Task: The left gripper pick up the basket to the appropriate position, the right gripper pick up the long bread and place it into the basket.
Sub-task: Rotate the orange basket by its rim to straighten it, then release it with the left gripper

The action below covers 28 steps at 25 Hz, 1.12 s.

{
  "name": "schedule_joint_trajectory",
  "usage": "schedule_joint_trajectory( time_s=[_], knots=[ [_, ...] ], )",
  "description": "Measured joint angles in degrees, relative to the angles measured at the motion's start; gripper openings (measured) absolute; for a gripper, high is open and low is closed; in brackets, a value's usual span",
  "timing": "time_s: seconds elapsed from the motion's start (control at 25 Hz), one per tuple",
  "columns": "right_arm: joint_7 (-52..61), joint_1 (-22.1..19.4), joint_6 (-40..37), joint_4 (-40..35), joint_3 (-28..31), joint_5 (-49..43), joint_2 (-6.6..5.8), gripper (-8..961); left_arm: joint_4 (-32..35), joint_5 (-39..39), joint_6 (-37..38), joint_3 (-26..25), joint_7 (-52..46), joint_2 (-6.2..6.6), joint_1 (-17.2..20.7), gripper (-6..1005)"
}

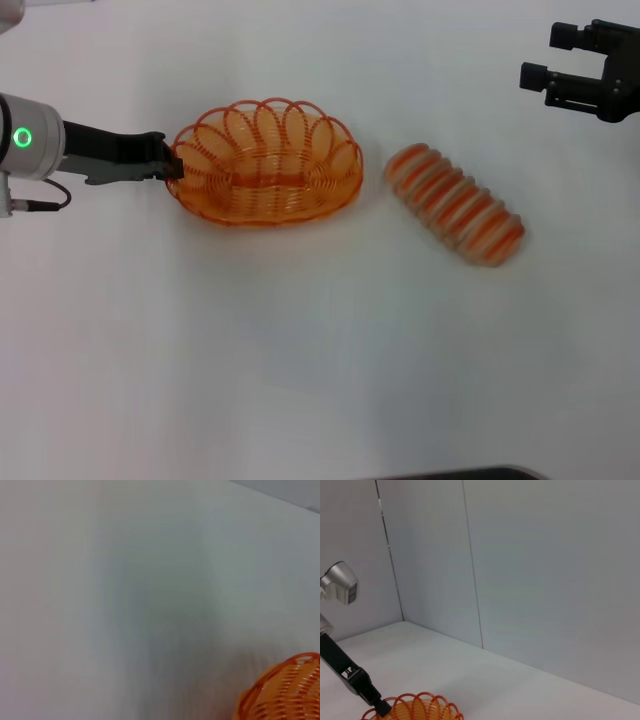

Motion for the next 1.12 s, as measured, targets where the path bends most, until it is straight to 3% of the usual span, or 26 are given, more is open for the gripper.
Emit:
schedule_joint_trajectory(
  time_s=[0.64, 1.12],
  knots=[
    [-0.1, 0.2, 1.7, 0.1, -0.3, -0.1, 0.13, 749, -1.3, -0.9, -0.6, 0.6, -0.1, 0.1, -0.4, 61],
    [0.0, 0.3, 1.9, 0.0, -0.3, -0.1, 0.13, 749, -0.9, -2.3, 1.8, 0.3, -0.6, 0.33, -1.0, 236]
  ],
)
